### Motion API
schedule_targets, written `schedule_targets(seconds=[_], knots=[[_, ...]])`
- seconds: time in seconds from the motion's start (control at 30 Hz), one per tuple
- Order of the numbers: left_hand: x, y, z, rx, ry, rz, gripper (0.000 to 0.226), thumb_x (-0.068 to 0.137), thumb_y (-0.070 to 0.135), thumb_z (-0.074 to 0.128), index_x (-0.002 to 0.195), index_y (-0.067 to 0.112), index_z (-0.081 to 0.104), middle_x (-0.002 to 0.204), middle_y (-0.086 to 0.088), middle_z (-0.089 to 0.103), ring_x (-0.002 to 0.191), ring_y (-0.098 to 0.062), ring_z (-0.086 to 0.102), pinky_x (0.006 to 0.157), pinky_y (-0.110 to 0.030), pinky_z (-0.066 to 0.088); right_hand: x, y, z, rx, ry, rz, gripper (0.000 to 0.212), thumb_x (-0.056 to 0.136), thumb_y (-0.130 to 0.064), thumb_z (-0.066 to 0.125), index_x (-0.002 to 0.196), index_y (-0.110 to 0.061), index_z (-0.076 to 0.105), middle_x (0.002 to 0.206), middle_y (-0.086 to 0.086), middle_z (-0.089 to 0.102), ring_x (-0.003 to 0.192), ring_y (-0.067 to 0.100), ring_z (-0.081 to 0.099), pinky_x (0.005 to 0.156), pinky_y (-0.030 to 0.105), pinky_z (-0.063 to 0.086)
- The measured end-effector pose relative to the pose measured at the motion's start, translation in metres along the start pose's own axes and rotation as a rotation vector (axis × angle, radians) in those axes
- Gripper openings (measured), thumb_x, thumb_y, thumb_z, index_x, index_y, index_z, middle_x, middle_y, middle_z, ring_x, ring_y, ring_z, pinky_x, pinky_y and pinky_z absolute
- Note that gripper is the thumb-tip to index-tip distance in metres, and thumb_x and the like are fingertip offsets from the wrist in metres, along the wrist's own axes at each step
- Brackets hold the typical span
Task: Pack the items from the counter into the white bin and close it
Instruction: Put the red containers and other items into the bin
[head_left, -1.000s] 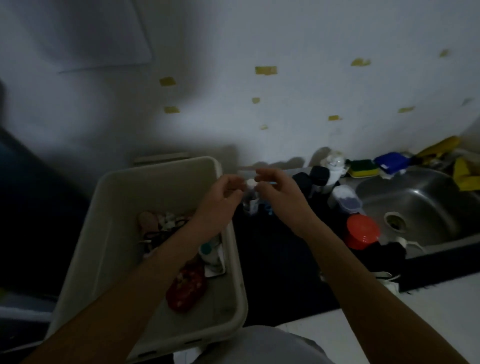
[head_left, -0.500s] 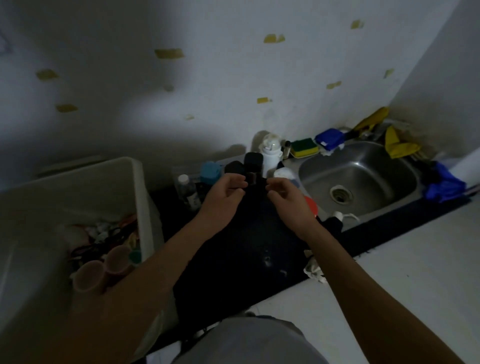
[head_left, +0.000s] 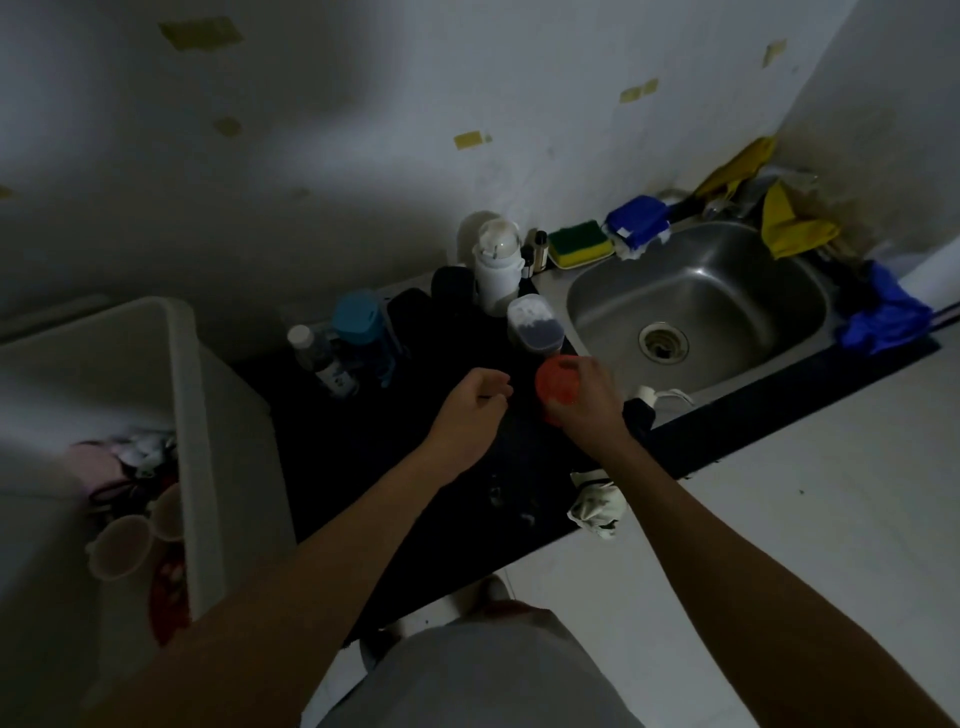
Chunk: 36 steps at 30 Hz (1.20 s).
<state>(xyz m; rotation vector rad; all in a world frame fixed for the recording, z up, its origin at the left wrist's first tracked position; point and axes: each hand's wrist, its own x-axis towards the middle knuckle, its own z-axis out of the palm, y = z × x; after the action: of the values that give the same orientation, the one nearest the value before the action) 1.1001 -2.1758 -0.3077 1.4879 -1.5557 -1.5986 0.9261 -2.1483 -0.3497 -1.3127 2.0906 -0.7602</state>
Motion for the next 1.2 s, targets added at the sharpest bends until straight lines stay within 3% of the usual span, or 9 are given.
schedule_targets(seconds=[0.13,0.27,0.47,0.63,0.8,0.93,1.2], knots=[[0.000,-0.010,0.010,0.004,-0.024,-0.038,0.025,0.096,0.005,0.046,0.113,0.020,0.056,0.111,0.005,0.063,0.103,-0.014,0.059,0.083,-0.021,0.043,0.017,0.013,0.008,-0.144,-0.111,0.046,0.070,0.068,-0.027,0.076,0.131,-0.021,0.046,0.146,0.005,0.032,0.136,0.030,0.027,0.112,0.048,0.023],[0.001,-0.014,0.012,0.026,-0.031,-0.051,0.022,0.097,0.004,0.045,0.111,0.018,0.055,0.113,0.000,0.062,0.101,-0.013,0.058,0.078,-0.019,0.044,0.023,0.025,0.018,-0.287,-0.217,0.055,0.076,0.068,-0.032,0.077,0.130,-0.009,0.040,0.151,0.011,0.016,0.139,0.035,0.018,0.113,0.052,0.024],[0.002,-0.017,0.003,0.068,-0.036,-0.067,0.020,0.097,0.006,0.047,0.110,0.019,0.056,0.115,-0.002,0.063,0.104,-0.016,0.059,0.090,-0.028,0.046,0.030,0.029,0.019,-0.300,-0.182,0.044,0.081,0.067,-0.033,0.082,0.131,-0.010,0.038,0.145,0.011,0.017,0.134,0.037,0.025,0.107,0.052,0.035],[0.000,-0.020,-0.006,0.099,-0.038,-0.058,0.018,0.099,0.010,0.048,0.113,0.017,0.056,0.114,-0.002,0.062,0.103,-0.018,0.059,0.090,-0.029,0.047,0.024,0.038,0.024,-0.306,-0.092,0.010,0.086,0.061,-0.038,0.079,0.130,-0.008,0.039,0.140,0.011,0.023,0.126,0.038,0.030,0.100,0.051,0.042],[-0.002,-0.021,-0.010,0.034,-0.022,-0.126,0.015,0.101,0.023,0.045,0.109,0.020,0.057,0.114,-0.006,0.064,0.096,-0.015,0.059,0.080,-0.026,0.048,-0.006,0.026,0.037,-0.164,0.005,-0.036,0.075,0.059,-0.045,0.079,0.115,-0.012,0.042,0.131,0.007,0.028,0.119,0.035,0.033,0.095,0.047,0.040],[-0.007,-0.016,-0.018,-0.073,-0.011,-0.209,0.016,0.101,0.037,0.043,0.101,0.028,0.056,0.108,0.002,0.063,0.095,-0.011,0.060,0.082,-0.029,0.050,-0.033,-0.003,0.042,-0.001,0.070,-0.171,0.062,0.059,-0.043,0.082,0.099,-0.024,0.039,0.127,-0.001,0.028,0.116,0.023,0.031,0.091,0.038,0.043],[-0.043,-0.001,-0.075,-0.284,0.046,-0.224,0.039,0.095,0.053,0.050,0.127,0.030,0.048,0.119,0.005,0.059,0.108,-0.018,0.060,0.082,-0.032,0.051,-0.060,-0.085,0.034,0.092,0.048,-0.497,0.056,0.063,-0.038,0.083,0.098,-0.021,0.044,0.131,0.000,0.032,0.123,0.019,0.033,0.096,0.035,0.043]])
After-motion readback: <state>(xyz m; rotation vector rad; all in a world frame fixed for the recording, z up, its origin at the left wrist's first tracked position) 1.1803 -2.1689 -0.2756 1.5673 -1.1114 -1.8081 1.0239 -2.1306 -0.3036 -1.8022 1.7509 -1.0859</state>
